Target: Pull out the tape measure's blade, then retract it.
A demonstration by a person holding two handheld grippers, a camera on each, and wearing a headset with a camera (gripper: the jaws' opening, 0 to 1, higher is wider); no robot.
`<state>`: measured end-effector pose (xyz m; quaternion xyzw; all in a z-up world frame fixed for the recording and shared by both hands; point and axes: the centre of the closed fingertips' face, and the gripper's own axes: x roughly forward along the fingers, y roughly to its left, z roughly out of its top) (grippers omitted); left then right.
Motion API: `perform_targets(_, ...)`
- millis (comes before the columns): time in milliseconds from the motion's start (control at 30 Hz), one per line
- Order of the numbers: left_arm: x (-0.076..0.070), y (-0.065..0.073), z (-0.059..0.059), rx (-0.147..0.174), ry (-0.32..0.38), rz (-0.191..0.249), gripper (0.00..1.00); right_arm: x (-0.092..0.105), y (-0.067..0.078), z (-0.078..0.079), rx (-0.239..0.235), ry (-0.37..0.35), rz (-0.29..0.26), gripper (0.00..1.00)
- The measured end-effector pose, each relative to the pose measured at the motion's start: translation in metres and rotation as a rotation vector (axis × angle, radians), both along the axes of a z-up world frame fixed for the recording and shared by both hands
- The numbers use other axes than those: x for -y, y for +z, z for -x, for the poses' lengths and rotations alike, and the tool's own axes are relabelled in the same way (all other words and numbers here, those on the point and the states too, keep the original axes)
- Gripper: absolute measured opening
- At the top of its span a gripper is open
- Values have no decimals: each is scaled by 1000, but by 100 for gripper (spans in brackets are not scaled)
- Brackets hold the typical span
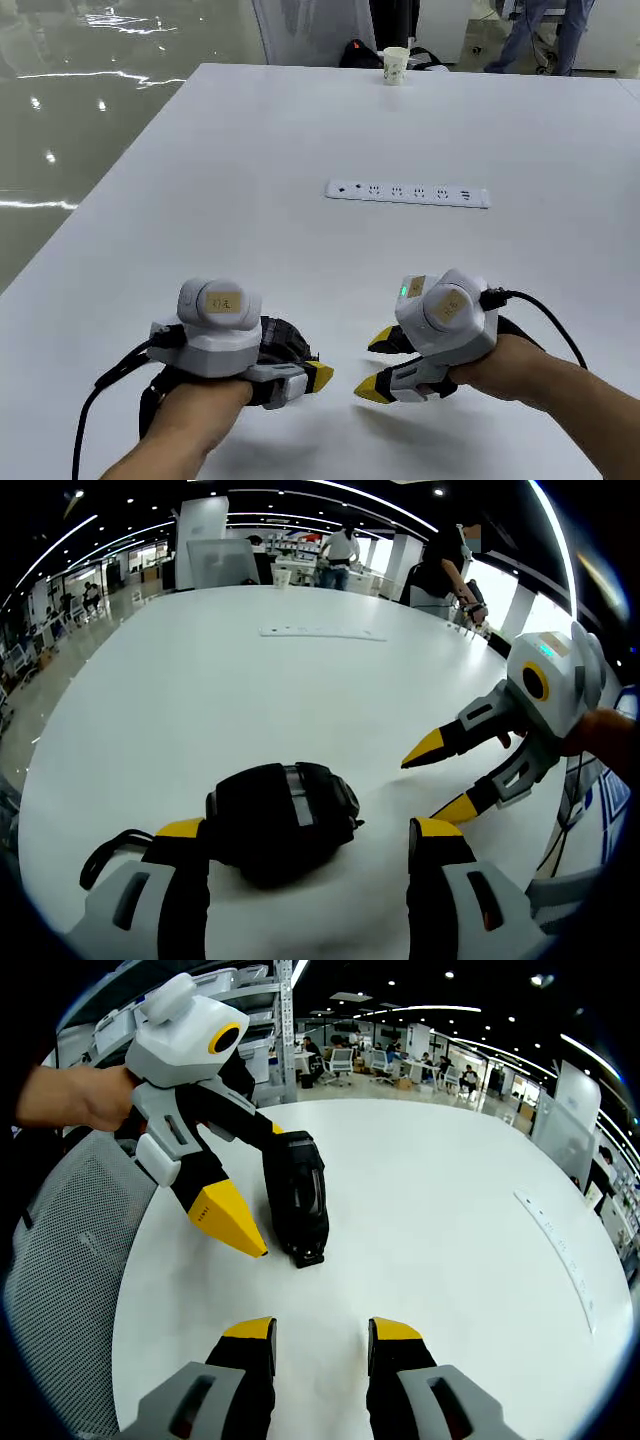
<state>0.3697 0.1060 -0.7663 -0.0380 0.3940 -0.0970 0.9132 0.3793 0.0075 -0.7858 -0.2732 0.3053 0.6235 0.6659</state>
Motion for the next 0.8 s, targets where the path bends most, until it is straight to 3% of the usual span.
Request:
perform_targets(167,2,1,2,17,-25,6,79,7,4,1,3,-30,-15,37)
perform_targets(333,-1,-2,7,6,-46,-20,79,15,7,2,8,-61,-26,40)
perform_targets(467,1,-2,8,21,-49,-1,80,21,9,3,8,-91,-41,42)
perform_targets(800,-3,1,12,29,-68,-6,80,36,14,7,13,-141,-52,46)
